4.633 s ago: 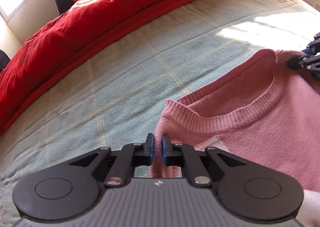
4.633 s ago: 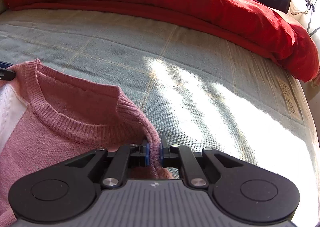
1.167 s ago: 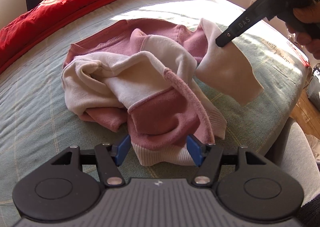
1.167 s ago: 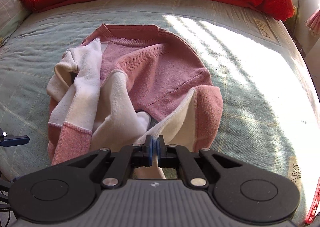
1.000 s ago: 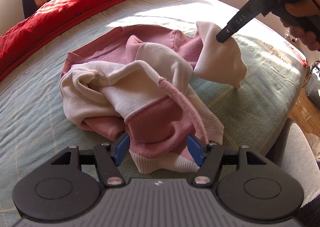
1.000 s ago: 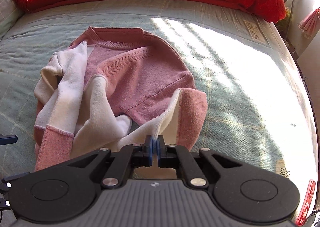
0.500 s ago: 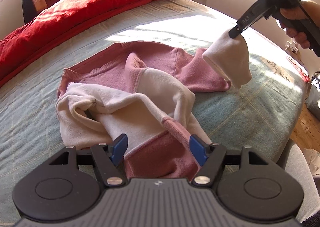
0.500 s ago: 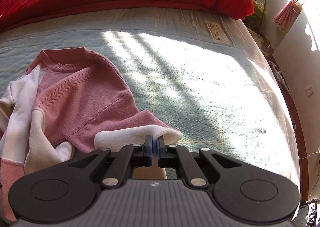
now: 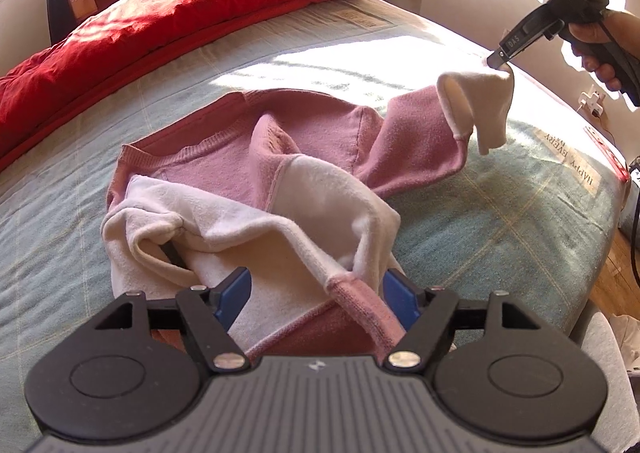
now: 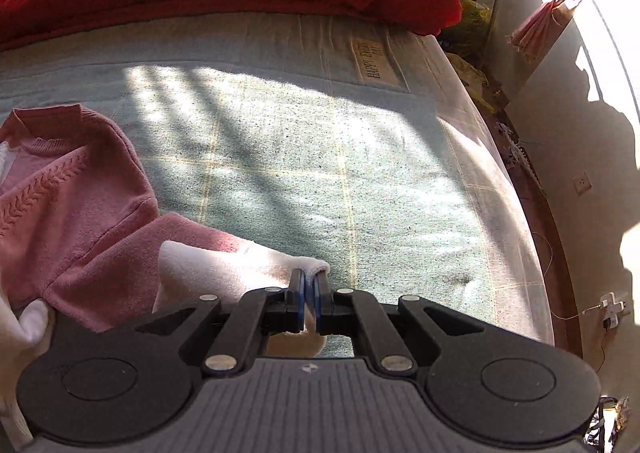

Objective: Fold clothes
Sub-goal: 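Pull the sleeve outward with the right tool and release it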

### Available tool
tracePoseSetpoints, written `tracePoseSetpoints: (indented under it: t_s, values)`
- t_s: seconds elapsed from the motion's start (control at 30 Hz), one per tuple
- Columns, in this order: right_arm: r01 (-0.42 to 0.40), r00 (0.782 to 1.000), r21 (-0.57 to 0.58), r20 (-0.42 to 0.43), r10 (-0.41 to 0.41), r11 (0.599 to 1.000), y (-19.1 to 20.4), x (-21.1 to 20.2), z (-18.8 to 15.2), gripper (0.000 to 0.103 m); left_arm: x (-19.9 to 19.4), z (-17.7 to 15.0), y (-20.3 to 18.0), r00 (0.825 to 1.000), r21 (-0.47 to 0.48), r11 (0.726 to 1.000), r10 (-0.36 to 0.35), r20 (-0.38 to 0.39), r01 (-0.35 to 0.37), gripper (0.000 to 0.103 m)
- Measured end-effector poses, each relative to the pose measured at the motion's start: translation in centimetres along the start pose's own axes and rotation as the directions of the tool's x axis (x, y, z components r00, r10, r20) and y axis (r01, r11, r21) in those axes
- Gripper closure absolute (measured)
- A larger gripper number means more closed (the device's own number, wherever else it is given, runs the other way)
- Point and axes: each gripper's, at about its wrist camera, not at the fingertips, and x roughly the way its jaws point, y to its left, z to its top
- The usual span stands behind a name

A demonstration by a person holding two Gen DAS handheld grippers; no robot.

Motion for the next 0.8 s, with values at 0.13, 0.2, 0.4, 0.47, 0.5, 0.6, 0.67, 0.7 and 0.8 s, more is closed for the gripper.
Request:
tracePoseSetpoints:
  t_s: [0.13, 0.2, 0.4, 0.47, 0.5, 0.6, 0.67, 0.7, 0.8]
  values:
    - [0.039, 0.999, -0.002, 0.028, -0.039, 0.999, -1.5, -0.3, 0.4, 0.098, 0.6, 0.4, -0.2, 1.000, 0.003, 1.000, 0.005, -0.003, -0.005, 0.029]
    - [0.084, 0.995, -0.005, 0.044, -0.084, 0.996, -2.3, -0.4, 0.9, 0.100, 0.7, 0.7, -0.2, 1.000, 0.000, 1.000, -0.004, -0.002, 0.004, 0.029]
    - [0.071, 0.997, 0.055, 0.018, -0.072, 0.996, -4.7, 0.7, 1.5, 0.100, 1.3, 1.2, -0.5, 1.000, -0.012, 1.000, -0.024, 0.002, 0.024, 0.029]
    - [0.038, 0.999, 0.080, -0.005, -0.038, 0.996, -4.9, 1.7, 0.7, 0.099, 1.5, 1.2, -0.8, 1.000, -0.009, 1.000, -0.028, -0.004, 0.028, 0.029]
    - [0.022, 1.000, 0.093, -0.016, -0.021, 0.995, -4.9, 2.1, 0.4, 0.099, 1.6, 1.2, -0.9, 1.000, -0.008, 1.000, -0.028, -0.006, 0.028, 0.029]
    - [-0.035, 0.999, 0.146, -0.025, 0.040, 0.989, -5.2, 3.1, -1.1, 0.089, 1.7, 1.2, -1.2, 1.000, -0.005, 1.000, -0.024, -0.008, 0.024, 0.029]
    - [-0.080, 0.996, 0.193, -0.013, 0.084, 0.978, -5.8, 3.0, -2.1, 0.085, 1.7, 1.1, -1.3, 1.000, -0.008, 1.000, -0.023, -0.008, 0.023, 0.029]
    - [-0.101, 0.994, 0.216, -0.007, 0.105, 0.971, -6.0, 2.9, -2.6, 0.081, 1.6, 1.1, -1.3, 1.000, -0.014, 1.000, -0.027, -0.008, 0.027, 0.029]
    - [-0.138, 0.990, 0.293, 0.013, 0.141, 0.946, -7.2, 2.6, -4.4, 0.069, 1.5, 1.0, -1.4, 1.000, -0.031, 0.999, -0.029, -0.005, 0.029, 0.028]
